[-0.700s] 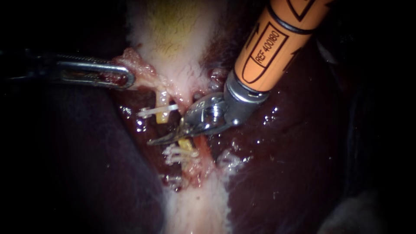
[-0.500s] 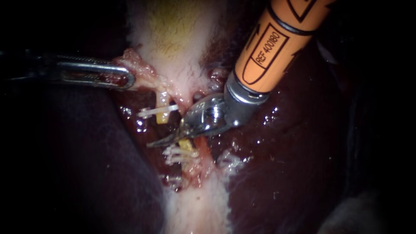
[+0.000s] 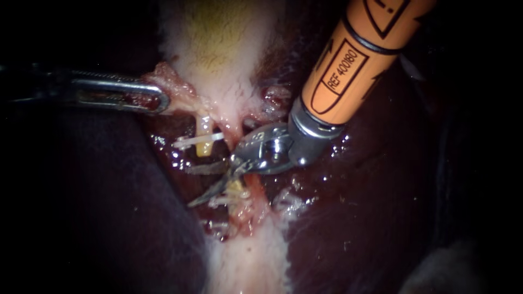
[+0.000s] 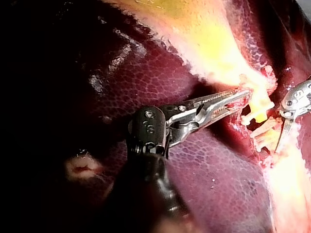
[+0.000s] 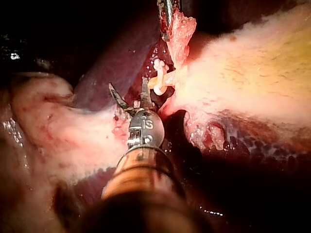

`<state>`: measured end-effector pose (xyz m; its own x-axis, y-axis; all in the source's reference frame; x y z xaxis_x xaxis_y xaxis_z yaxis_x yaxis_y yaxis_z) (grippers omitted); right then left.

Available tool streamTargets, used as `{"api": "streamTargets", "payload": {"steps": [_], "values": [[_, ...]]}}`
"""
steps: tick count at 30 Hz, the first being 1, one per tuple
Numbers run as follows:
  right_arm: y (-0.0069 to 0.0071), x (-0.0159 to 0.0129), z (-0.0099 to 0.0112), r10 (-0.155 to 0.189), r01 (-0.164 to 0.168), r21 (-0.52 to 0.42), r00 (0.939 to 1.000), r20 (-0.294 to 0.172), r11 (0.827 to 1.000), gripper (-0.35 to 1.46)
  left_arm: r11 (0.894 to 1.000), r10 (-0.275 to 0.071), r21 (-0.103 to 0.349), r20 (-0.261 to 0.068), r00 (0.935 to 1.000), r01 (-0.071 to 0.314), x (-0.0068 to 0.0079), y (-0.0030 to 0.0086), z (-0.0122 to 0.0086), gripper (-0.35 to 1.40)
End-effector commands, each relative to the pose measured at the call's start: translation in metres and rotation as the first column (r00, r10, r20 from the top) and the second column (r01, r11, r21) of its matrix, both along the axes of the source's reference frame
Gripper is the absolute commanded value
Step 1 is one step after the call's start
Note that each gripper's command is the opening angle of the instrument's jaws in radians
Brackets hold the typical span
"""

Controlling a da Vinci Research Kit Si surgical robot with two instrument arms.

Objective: Go back from the cut left tube

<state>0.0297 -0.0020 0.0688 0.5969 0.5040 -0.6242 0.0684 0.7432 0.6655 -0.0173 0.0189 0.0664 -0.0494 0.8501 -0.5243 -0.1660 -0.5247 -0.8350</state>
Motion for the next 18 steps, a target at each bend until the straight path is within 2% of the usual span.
{"api": "streamTargets", "payload": {"steps": [1,3,5,10,18], "values": [[-0.0002,-0.0004,-0.0003,0.021,-0.021,-0.046,0.9998,-0.003,0.999,1.43,1.0,0.001,0.0,0.001,1.0,-0.001,0.0,0.0001,0.0001,-0.35],[-0.0007,-0.0016,-0.0012,0.082,-0.081,-0.149,0.9966,0.0,0.985,1.43,1.0,0.001,0.0,0.001,1.0,-0.001,0.0001,0.0001,0.0001,-0.35],[-0.001,-0.0029,-0.0021,0.099,-0.097,-0.189,0.9951,0.002,0.977,1.45,1.0,0.001,0.0,0.001,1.0,-0.001,0.0001,0.0001,0.0002,-0.35],[-0.0008,-0.0069,-0.0045,0.126,-0.119,-0.294,0.992,0.006,0.948,1.45,1.0,0.002,0.0,0.001,1.0,-0.002,0.0002,0.0002,0.0003,-0.35],[0.0018,-0.0138,-0.0071,0.163,-0.141,-0.361,0.9862,0.03,0.922,1.45,1.0,0.002,0.0,0.001,1.0,-0.002,0.0002,0.0003,0.0004,-0.35]]}}
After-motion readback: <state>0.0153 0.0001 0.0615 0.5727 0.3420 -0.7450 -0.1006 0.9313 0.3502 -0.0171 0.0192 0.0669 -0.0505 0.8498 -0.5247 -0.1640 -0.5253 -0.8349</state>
